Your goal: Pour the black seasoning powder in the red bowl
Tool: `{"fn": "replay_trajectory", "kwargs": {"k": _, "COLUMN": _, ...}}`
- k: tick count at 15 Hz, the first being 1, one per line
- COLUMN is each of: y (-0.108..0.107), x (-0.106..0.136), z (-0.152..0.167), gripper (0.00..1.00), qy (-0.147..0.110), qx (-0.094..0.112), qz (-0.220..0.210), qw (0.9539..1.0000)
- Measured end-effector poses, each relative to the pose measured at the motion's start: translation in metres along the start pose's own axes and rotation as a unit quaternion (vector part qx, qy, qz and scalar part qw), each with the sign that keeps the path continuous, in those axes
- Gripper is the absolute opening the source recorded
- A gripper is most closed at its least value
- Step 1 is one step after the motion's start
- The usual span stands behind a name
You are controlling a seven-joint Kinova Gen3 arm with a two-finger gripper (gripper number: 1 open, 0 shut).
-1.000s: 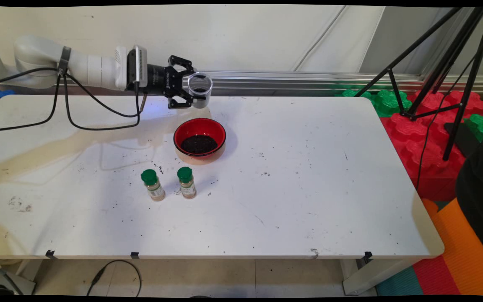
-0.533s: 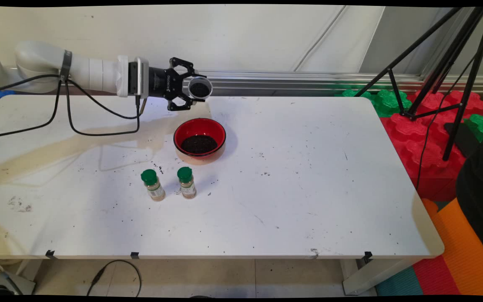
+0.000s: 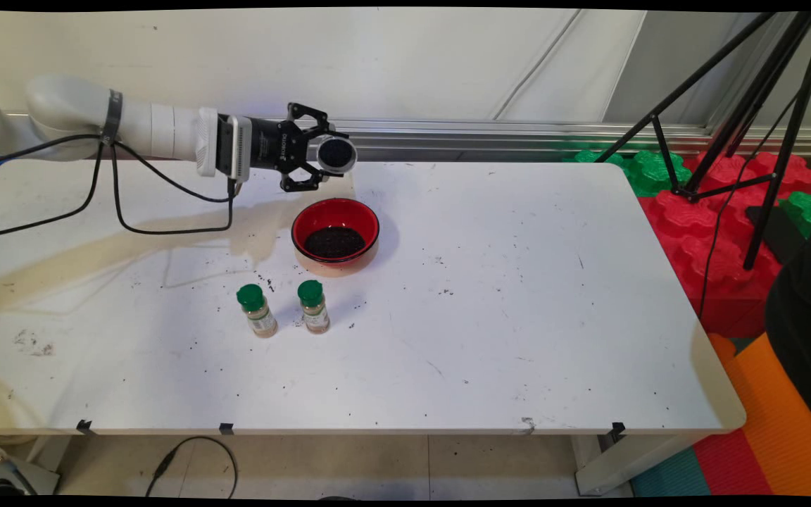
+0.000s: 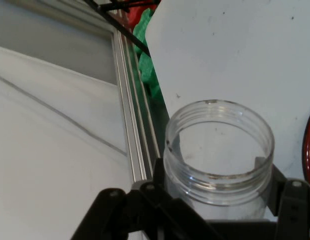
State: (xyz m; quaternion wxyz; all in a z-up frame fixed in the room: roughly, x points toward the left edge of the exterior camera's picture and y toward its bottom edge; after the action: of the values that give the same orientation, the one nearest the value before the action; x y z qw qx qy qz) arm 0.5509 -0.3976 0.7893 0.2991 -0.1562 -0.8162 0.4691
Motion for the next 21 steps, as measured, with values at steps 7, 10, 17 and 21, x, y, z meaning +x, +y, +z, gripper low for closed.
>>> {"fn": "replay_trajectory", "kwargs": {"k": 7, "y": 0.0036, "x": 0.0023, "z": 0.0020, "gripper": 0.00, "qy": -0.008, "qx": 0.001, "qz": 0.085, "qw": 0.9963}}
{"fn": "replay_trajectory", "kwargs": {"k": 10, "y": 0.0044, "x": 0.0032, "z": 0.0024, "gripper": 0.00, "qy": -0.012, "qx": 0.002, "qz": 0.114, "qw": 0.9934}}
{"fn": "replay_trajectory", "kwargs": {"k": 17, "y": 0.0081, "x": 0.0053, "z": -0.0004, "gripper": 0.00, "qy": -0.020, "qx": 0.004, "qz": 0.196, "qw": 0.9804}}
{"fn": "replay_trajectory", "kwargs": {"k": 21, "y": 0.0105, "x": 0.0063, "z": -0.0040, "gripper": 0.00, "qy": -0.022, "qx": 0.004, "qz": 0.225, "qw": 0.9741}}
